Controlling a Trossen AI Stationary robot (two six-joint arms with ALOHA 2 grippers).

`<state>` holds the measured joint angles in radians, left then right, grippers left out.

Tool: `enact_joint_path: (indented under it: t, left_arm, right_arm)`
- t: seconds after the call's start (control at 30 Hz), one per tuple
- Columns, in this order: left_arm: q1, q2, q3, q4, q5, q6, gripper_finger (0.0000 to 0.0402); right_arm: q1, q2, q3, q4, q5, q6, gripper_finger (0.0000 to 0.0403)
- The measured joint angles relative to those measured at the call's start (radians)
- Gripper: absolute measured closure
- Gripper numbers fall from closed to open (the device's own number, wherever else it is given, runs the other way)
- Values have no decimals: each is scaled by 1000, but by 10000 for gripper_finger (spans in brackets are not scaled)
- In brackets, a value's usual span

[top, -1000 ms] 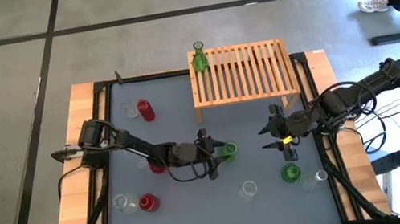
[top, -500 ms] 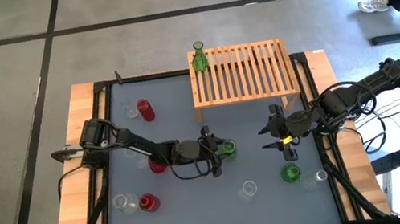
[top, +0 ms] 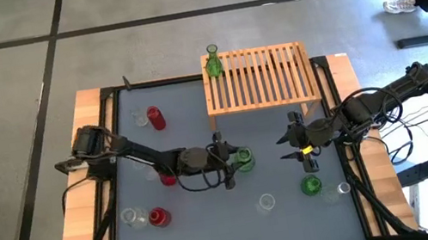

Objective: Sort vases onto shelf
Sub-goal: Put the top green vase on the shelf, aligned with the other green flower vase

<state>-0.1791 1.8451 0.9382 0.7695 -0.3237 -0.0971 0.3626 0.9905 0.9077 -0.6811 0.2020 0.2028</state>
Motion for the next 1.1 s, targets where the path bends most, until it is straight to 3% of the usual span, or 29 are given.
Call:
enact_joint_path:
  t: [0.33, 0.7, 1.1]
  left_arm:
    - [11, -247, 119, -410, -97, 60, 235]
    - [151, -288, 414, -782, -119, 110, 233]
    - [379, -265, 455, -841, -75, 72, 233]
  right_arm:
    - [43, 15, -46, 75, 73, -19, 194]
    - [128, 13, -172, 287, 104, -84, 194]
    - [201, 13, -252, 401, 209, -132, 194]
